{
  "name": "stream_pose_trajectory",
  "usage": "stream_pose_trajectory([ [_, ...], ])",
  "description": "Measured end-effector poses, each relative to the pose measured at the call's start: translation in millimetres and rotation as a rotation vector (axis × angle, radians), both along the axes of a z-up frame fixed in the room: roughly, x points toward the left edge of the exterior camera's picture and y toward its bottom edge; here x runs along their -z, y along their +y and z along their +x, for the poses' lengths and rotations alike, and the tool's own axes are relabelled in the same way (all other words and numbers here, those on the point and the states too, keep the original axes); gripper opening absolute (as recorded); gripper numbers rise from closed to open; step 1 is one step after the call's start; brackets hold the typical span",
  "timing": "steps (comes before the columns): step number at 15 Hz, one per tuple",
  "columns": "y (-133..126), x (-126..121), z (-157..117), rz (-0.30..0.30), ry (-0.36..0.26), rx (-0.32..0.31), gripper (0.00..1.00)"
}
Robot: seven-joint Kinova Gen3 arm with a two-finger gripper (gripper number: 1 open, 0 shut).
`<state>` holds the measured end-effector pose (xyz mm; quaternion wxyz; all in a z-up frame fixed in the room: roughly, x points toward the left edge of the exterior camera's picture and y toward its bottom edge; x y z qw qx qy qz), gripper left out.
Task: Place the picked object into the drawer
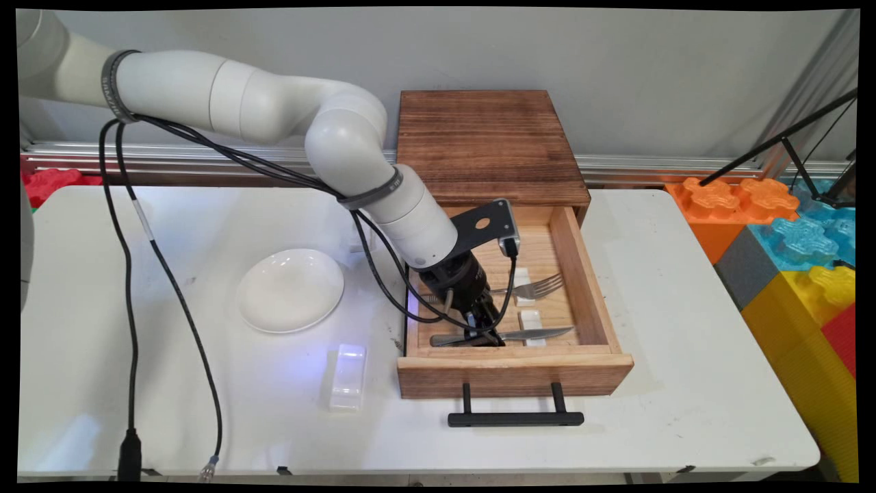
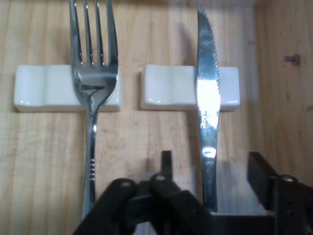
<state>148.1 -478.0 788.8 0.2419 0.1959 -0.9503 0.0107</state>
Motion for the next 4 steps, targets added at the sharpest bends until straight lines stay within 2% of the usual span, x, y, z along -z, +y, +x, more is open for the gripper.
stream_pose_trajectory([
  [4,-1.5,-5.4,0.5,-0.003,0.01,-0.003,1.0],
])
